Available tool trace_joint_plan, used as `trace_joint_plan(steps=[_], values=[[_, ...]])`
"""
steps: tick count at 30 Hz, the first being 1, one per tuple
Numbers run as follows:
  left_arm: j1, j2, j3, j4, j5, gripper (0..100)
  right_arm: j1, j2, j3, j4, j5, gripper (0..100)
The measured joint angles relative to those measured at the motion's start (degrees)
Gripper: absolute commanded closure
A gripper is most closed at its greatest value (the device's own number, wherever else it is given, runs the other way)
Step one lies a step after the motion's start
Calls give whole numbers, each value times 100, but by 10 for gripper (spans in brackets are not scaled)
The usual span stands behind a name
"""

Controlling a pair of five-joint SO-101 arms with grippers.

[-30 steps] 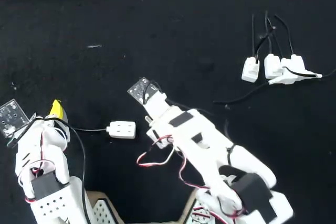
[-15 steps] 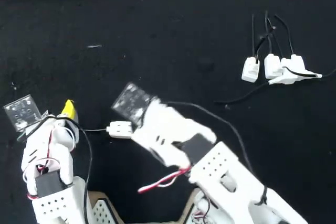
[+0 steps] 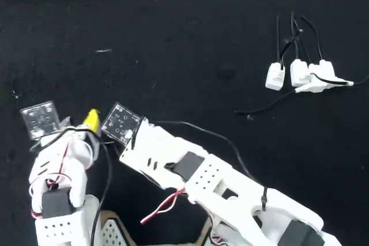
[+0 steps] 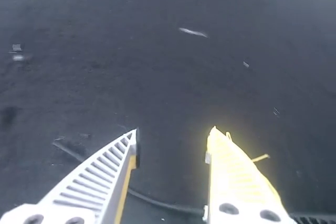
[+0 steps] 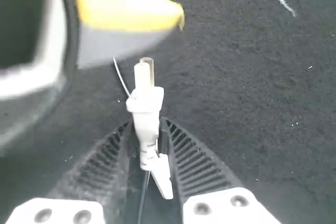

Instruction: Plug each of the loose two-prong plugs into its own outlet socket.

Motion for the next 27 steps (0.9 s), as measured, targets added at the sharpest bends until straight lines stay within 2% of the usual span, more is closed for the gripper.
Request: trace_joint_plan(steps=[12,17,21,27], values=[[202,-44,0,0,18,777,-9,0,0,0,0,988],[202,-9,-26,0,-211,777,-9,0,79,0,0,988],[-176,-53,-264,0,-193,777,-123,0,88,0,9,988],[-44,-9,-281,281,-97,777,-202,0,88,0,9,988]])
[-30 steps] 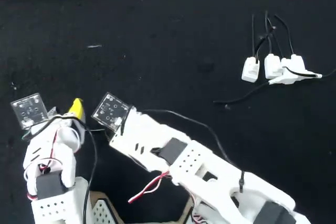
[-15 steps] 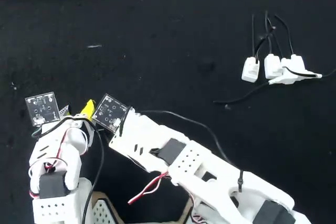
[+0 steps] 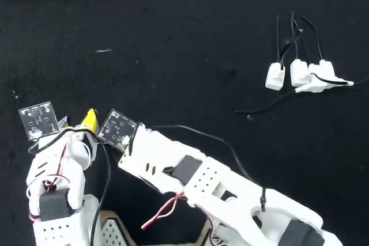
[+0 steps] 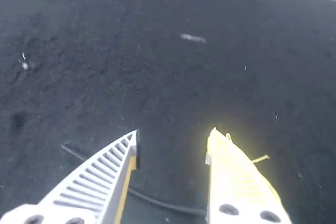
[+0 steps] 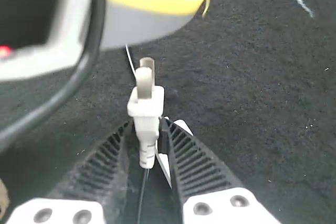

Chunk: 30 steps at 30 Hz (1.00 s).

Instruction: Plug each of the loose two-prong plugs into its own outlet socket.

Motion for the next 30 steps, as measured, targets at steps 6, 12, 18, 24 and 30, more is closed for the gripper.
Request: trace_joint_plan(steps=[6,12,18,24,30], values=[[659,-53,0,167,-466,777,0,0,9,0,0,988],[484,-53,9,114,-519,777,0,0,9,0,0,988],[343,-53,387,-378,-527,777,0,0,9,0,0,988],[343,-53,422,-431,-527,777,-26,0,9,0,-545,988],[352,-53,422,-431,-527,777,-26,-580,352,0,-642,988]])
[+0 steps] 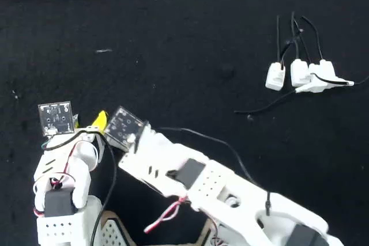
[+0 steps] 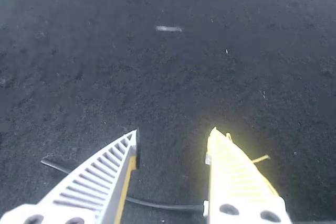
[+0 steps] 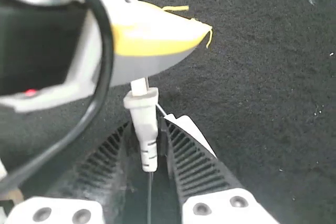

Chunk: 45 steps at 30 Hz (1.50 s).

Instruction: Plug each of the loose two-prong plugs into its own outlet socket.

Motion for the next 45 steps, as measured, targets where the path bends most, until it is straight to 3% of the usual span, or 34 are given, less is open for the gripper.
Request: trace_joint_plan(steps=[10,23,45], values=[[-26,0,0,-9,0,777,0,-1108,431,0,0,988],[-26,0,132,-79,0,777,0,-1134,624,-229,-378,988],[-26,-9,193,-167,-141,777,0,-1134,756,-475,-378,988]])
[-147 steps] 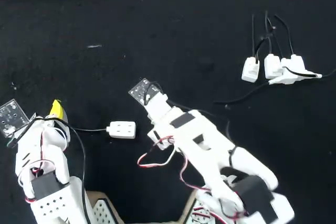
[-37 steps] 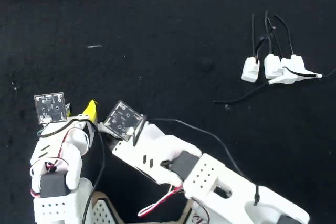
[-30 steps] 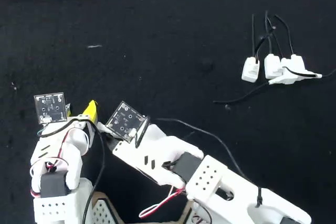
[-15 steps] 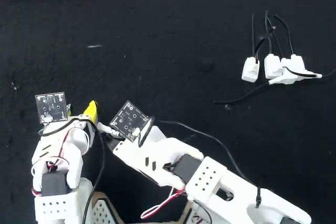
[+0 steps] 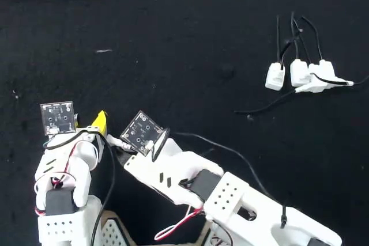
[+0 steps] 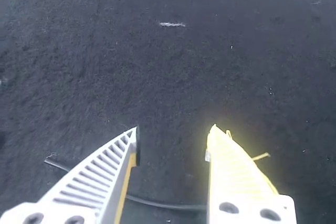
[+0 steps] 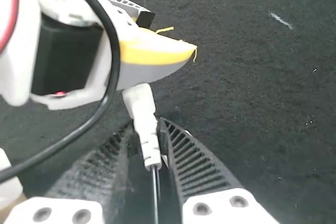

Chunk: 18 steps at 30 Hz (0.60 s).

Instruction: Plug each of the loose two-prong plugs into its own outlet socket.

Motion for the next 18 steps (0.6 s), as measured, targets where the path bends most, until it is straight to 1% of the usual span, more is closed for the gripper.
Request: trace_joint_plan(steps=[6,13,18], values=[[0,0,0,-9,-9,777,0,0,0,0,0,988],[0,0,0,-35,-9,777,9,-659,158,132,0,988],[0,0,9,-35,-9,777,0,-747,167,185,0,988]])
